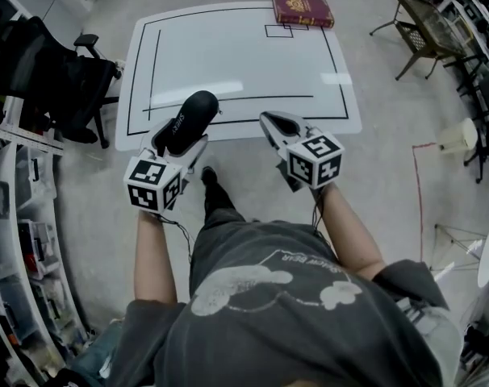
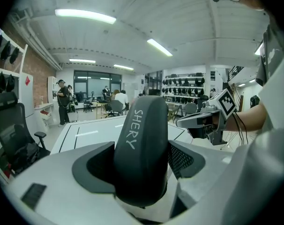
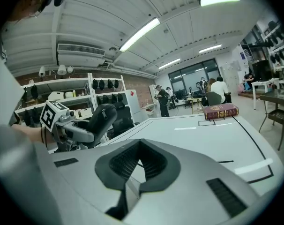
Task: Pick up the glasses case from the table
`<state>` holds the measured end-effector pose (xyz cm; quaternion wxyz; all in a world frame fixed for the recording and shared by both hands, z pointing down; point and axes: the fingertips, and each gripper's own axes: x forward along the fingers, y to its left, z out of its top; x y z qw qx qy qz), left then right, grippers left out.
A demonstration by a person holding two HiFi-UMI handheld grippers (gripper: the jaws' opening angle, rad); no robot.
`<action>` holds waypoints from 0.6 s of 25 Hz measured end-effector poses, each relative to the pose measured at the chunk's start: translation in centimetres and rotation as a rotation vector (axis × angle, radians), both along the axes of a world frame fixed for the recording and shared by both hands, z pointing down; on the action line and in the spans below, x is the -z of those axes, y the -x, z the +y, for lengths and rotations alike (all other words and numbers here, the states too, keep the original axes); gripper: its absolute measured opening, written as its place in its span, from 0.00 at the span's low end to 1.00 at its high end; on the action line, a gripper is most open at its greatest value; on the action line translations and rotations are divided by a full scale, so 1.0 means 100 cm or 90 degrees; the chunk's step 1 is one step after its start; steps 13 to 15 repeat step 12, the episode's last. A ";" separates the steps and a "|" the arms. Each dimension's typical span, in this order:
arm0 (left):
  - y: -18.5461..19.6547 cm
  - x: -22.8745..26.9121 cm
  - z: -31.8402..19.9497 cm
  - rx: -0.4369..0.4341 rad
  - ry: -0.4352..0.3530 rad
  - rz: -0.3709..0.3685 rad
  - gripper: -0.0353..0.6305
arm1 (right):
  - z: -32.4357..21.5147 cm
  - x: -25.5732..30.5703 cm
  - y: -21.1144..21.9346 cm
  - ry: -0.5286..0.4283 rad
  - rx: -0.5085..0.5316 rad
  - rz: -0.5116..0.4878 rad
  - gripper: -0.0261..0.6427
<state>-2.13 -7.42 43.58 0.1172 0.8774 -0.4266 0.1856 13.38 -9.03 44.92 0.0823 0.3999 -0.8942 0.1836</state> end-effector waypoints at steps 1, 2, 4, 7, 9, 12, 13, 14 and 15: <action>-0.001 -0.001 0.007 0.003 0.001 0.003 0.57 | 0.006 -0.001 -0.001 0.000 0.001 0.000 0.04; -0.001 -0.002 0.013 0.006 0.002 0.007 0.57 | 0.013 -0.002 -0.002 0.001 0.002 0.001 0.04; -0.002 -0.003 0.025 0.013 0.003 0.013 0.57 | 0.026 -0.005 -0.003 0.002 0.004 0.005 0.04; -0.002 -0.005 0.044 0.019 0.008 0.018 0.57 | 0.046 -0.007 -0.004 0.004 0.010 0.011 0.04; -0.001 -0.007 0.055 0.020 0.012 0.022 0.57 | 0.057 -0.009 -0.004 0.006 0.012 0.012 0.04; 0.001 -0.010 0.067 0.024 0.014 0.027 0.57 | 0.069 -0.009 -0.003 0.005 0.014 0.013 0.04; 0.001 -0.010 0.067 0.024 0.014 0.027 0.57 | 0.069 -0.009 -0.003 0.005 0.014 0.013 0.04; 0.001 -0.010 0.067 0.024 0.014 0.027 0.57 | 0.069 -0.009 -0.003 0.005 0.014 0.013 0.04; 0.001 -0.010 0.067 0.024 0.014 0.027 0.57 | 0.069 -0.009 -0.003 0.005 0.014 0.013 0.04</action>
